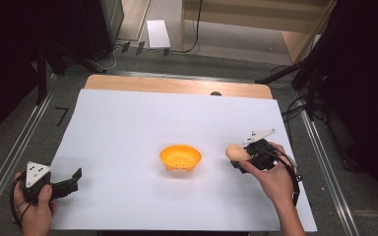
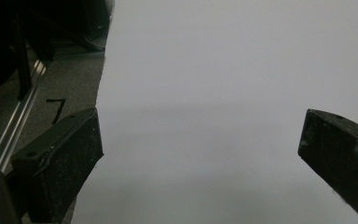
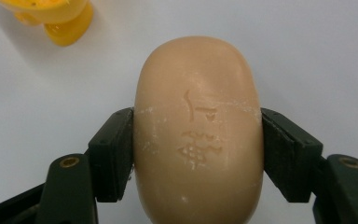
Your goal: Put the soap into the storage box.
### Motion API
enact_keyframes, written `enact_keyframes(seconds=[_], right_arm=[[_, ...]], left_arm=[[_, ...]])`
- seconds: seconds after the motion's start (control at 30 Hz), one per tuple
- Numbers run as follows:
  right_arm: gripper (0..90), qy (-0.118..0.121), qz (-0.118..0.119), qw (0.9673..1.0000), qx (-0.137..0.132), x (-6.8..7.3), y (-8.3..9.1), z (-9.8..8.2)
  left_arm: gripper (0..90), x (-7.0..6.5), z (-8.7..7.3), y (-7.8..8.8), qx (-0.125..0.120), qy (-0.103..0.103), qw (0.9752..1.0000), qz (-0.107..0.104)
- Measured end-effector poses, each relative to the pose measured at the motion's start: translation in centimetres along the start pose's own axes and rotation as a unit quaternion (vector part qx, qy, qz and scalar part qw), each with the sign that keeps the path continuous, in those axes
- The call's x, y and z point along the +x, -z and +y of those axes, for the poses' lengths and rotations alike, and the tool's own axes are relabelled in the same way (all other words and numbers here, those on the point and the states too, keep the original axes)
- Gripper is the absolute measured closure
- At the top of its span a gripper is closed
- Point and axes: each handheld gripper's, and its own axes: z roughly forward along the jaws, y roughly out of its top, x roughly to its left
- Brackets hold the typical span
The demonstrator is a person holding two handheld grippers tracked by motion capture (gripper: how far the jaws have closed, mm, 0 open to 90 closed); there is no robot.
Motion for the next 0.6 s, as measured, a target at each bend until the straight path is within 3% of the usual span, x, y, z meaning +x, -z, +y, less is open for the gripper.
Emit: enact_keyframes(seconds=[0.23, 0.6], right_arm=[[32.9, 0.032, 0.027, 0.9991, -0.009, 0.2, -0.1, 1.7], [32.9, 0.083, 0.037, 0.9958, -0.001, 1.3, -0.7, 3.8]], left_arm=[[0.1, 0.0, 0.0, 0.0, 0.0, 0.0, 1.0, 0.0], [0.2, 0.0, 0.0, 0.0, 0.0, -0.001, 1.0, -0.001]])
